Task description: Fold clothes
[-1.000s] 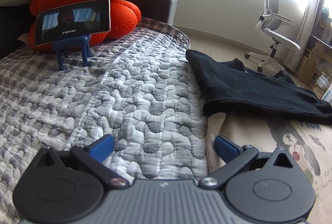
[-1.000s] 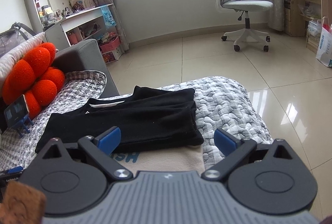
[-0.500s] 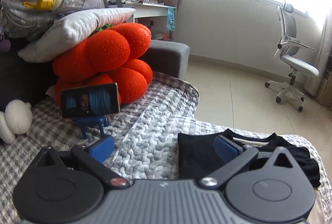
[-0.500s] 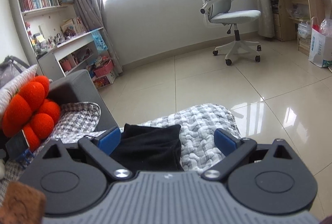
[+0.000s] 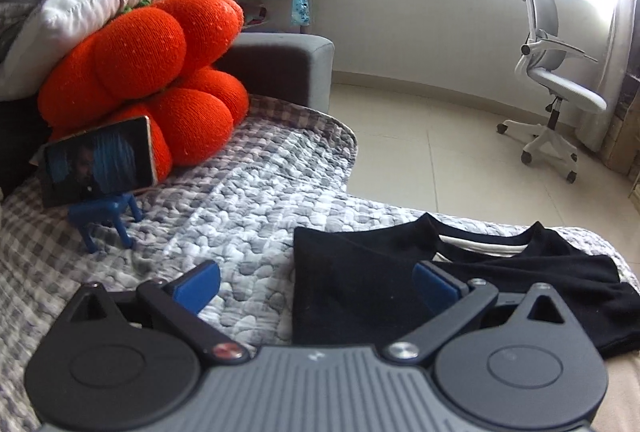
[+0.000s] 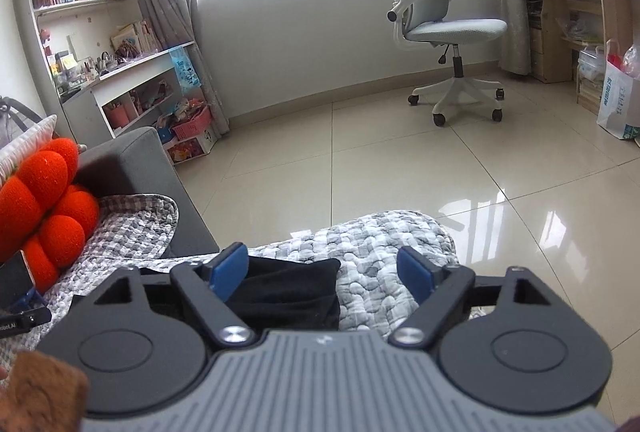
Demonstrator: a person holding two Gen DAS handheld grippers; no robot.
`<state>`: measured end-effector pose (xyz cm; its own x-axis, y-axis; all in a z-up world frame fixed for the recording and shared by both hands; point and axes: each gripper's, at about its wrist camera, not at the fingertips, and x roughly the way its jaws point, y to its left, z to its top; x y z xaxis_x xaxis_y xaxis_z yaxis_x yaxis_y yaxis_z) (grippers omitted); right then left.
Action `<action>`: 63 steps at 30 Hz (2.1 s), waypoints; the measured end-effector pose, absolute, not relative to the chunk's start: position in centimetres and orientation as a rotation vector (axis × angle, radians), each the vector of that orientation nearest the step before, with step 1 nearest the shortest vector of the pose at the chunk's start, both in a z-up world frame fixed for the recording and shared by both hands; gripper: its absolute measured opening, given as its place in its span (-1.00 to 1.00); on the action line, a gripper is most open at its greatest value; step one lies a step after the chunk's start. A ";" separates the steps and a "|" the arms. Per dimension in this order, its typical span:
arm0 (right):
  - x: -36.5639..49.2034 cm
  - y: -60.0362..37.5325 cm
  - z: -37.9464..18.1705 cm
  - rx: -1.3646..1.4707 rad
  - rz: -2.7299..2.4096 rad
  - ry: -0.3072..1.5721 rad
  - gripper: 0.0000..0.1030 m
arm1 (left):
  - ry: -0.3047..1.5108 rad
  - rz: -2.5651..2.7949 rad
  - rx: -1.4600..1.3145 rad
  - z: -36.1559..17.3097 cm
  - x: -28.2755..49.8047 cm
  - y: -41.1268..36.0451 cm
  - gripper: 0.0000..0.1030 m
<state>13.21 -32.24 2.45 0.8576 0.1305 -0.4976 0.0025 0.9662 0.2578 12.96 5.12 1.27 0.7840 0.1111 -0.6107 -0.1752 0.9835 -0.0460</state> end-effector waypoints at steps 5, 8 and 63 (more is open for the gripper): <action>14.9 -31.1 0.0 0.223 0.101 0.610 -0.15 | 0.656 0.113 -0.056 -0.2 13.7 4.6 0.99; 16.0 -30.7 -1.1 0.202 0.122 0.649 -0.50 | 0.675 0.105 -0.055 -1.2 14.4 4.6 0.99; 16.7 -25.7 -3.5 -0.081 0.188 0.741 -0.07 | 0.758 0.177 -0.195 -3.3 15.9 11.1 0.99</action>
<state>16.68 -25.70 -3.54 0.7219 0.1415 -0.6774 -0.1983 0.9801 -0.0066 15.85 11.12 -3.32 0.7127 0.0888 -0.6958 -0.2286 0.9672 -0.1107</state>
